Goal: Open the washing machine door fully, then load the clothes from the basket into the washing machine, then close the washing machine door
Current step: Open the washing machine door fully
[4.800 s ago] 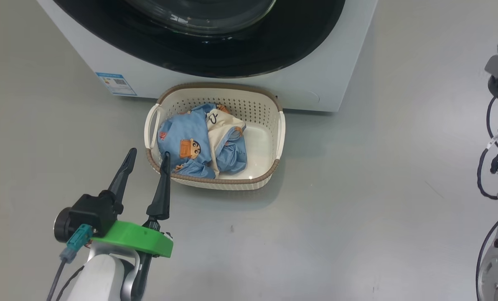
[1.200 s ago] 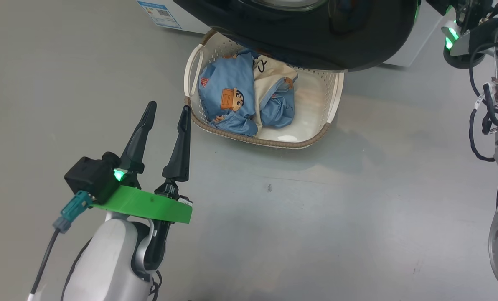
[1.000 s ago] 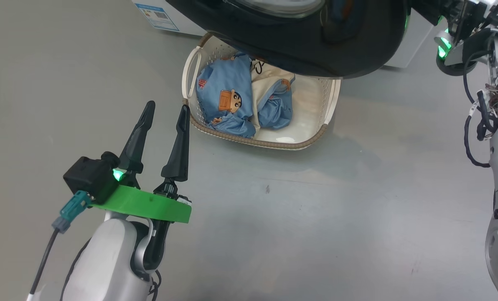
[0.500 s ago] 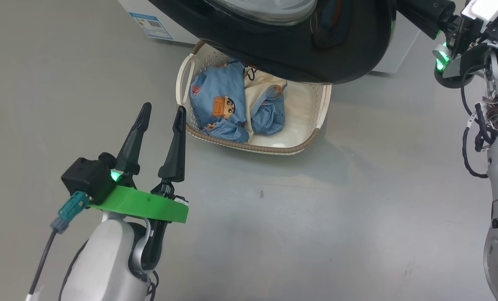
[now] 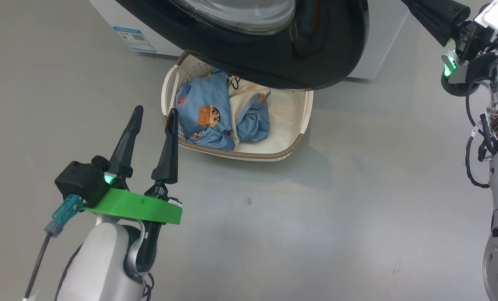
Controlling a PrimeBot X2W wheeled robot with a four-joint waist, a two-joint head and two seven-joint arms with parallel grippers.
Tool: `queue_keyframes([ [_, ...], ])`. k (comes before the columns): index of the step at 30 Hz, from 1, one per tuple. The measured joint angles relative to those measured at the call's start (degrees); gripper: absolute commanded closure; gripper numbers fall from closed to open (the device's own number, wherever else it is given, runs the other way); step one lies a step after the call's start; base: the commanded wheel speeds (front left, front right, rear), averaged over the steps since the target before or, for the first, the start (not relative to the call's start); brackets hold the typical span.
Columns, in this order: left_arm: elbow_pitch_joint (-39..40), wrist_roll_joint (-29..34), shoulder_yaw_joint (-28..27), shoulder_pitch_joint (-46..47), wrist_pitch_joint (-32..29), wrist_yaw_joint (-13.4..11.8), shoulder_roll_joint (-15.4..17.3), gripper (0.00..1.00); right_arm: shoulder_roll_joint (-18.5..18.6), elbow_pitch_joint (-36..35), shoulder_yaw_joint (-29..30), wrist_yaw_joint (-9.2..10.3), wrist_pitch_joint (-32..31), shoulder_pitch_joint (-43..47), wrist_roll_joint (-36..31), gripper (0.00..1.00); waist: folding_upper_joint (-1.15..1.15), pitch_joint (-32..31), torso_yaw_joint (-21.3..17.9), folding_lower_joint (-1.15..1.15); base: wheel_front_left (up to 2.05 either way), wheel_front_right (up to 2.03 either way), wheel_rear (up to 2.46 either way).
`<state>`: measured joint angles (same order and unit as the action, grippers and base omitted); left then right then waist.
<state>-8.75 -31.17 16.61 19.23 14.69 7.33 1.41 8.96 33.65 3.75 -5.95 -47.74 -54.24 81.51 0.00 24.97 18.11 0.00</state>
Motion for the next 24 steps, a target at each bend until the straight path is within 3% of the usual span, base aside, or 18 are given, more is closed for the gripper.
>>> queue_keyframes([
  [1,0.02,0.00,-0.12,-0.04,0.00,0.00,0.00,0.00,0.01,-0.10,0.18,-0.02,0.67,0.40,-0.01,0.00,0.00,-0.08,-0.24,0.00,0.00,0.00,0.00],
  [12,0.10,0.00,-0.15,-0.40,0.00,0.00,0.01,0.00,2.98,-6.56,0.65,-0.74,9.57,2.80,-6.72,0.00,0.00,-0.12,-2.14,0.00,0.00,0.00,0.00],
  [24,0.21,0.57,-0.41,-0.35,0.00,0.00,0.02,0.00,8.37,-19.51,-6.41,-1.02,26.41,5.83,-24.41,0.00,0.00,0.47,-2.88,0.00,0.00,0.00,0.00],
])
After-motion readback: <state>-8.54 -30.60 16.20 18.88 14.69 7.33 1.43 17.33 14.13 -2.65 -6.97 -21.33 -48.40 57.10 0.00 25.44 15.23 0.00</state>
